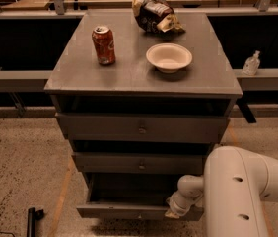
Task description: Open bottom drawer
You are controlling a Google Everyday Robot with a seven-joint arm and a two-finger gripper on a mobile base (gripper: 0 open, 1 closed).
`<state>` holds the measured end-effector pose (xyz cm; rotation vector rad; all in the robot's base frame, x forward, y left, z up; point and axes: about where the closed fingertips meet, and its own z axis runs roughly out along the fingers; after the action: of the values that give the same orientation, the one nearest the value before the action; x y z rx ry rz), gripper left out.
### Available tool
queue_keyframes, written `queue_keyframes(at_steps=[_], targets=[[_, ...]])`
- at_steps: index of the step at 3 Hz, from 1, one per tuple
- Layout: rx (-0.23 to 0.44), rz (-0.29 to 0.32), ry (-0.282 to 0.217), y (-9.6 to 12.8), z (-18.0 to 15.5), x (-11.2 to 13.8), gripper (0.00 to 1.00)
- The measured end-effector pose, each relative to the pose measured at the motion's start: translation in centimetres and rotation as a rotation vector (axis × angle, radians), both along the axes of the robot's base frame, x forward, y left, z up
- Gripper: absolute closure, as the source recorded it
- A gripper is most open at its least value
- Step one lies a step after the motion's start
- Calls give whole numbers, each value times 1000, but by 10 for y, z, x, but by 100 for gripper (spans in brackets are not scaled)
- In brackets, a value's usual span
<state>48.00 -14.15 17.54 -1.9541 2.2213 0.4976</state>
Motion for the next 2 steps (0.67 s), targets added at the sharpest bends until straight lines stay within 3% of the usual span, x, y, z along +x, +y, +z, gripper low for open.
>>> queue_keyframes(at_steps=[2], targets=[[0, -21, 17, 2, 2, -13, 100]])
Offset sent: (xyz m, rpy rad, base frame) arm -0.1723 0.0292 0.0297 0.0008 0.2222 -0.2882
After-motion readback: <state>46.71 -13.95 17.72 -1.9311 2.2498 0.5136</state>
